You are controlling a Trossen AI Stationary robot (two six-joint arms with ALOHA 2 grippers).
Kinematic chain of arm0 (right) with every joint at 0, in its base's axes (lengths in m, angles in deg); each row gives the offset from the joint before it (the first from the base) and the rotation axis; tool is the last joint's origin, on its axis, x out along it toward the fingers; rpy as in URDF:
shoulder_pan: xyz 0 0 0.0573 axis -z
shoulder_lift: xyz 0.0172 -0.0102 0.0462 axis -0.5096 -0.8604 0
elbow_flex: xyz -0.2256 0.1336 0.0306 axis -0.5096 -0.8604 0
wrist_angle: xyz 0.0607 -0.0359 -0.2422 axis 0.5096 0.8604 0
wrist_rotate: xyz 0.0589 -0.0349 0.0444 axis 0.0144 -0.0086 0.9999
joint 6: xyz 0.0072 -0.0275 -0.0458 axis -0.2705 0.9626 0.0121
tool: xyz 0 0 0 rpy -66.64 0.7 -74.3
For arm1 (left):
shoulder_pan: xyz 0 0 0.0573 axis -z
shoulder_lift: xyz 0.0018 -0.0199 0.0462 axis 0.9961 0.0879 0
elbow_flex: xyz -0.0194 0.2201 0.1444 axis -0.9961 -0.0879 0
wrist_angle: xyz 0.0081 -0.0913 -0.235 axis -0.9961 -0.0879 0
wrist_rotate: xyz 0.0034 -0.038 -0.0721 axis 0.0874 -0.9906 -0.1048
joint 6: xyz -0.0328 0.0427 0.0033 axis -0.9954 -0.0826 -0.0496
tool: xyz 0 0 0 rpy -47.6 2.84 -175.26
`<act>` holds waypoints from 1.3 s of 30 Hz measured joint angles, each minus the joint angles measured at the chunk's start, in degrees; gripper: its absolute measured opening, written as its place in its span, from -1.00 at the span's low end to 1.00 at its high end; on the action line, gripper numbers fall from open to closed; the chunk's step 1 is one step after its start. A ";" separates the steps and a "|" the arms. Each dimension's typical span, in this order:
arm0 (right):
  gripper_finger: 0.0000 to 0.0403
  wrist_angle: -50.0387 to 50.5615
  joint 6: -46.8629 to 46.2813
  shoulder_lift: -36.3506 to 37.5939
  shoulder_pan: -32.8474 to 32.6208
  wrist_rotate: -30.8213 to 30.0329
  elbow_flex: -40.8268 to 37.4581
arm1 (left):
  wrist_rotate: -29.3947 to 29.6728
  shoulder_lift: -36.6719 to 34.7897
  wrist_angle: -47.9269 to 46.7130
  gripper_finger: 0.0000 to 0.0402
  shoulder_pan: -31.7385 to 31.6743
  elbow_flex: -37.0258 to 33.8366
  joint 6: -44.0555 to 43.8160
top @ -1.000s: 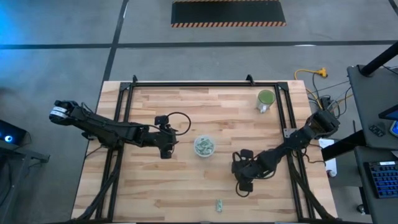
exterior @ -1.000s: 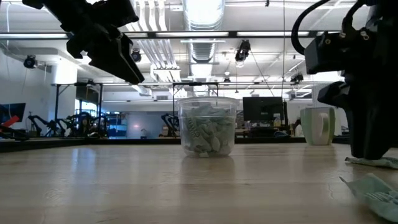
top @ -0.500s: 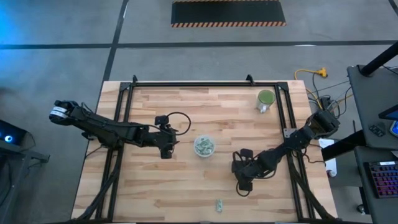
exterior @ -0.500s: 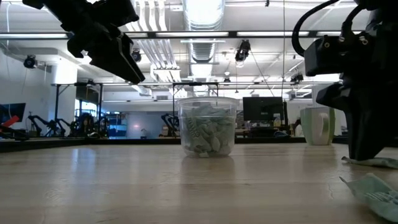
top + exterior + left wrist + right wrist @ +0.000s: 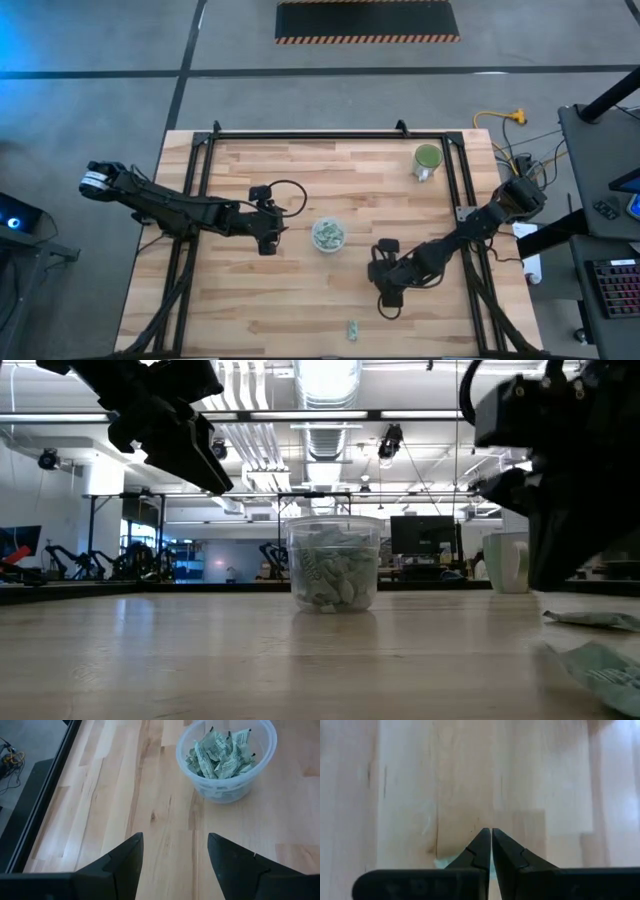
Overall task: Pick and place Stevia / Truvia into bins
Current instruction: Put the light green stevia packet into the transparent container
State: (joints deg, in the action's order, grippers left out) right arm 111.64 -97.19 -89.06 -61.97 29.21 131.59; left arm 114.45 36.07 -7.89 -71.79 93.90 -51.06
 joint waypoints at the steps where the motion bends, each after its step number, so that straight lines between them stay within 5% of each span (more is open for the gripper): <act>1: -0.96 0.02 1.04 0.00 0.00 -0.62 0.54 | 0.00 0.00 0.01 0.02 -0.02 0.00 0.00; 11: -0.90 7.63 -8.86 0.02 0.35 -0.25 0.61 | -0.01 -0.01 -0.01 0.02 0.00 0.00 0.01; 27: -0.08 4.90 -16.86 0.02 0.33 0.85 -0.72 | -0.02 0.00 0.00 0.02 0.00 0.00 0.00; 39: -0.29 3.17 -19.36 0.02 0.35 1.37 -2.23 | -0.02 0.00 0.28 0.02 0.00 0.00 -0.04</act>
State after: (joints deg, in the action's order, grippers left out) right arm 114.81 -116.55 -89.04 -61.62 30.58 129.35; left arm 114.43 36.07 -7.61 -71.79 93.90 -51.10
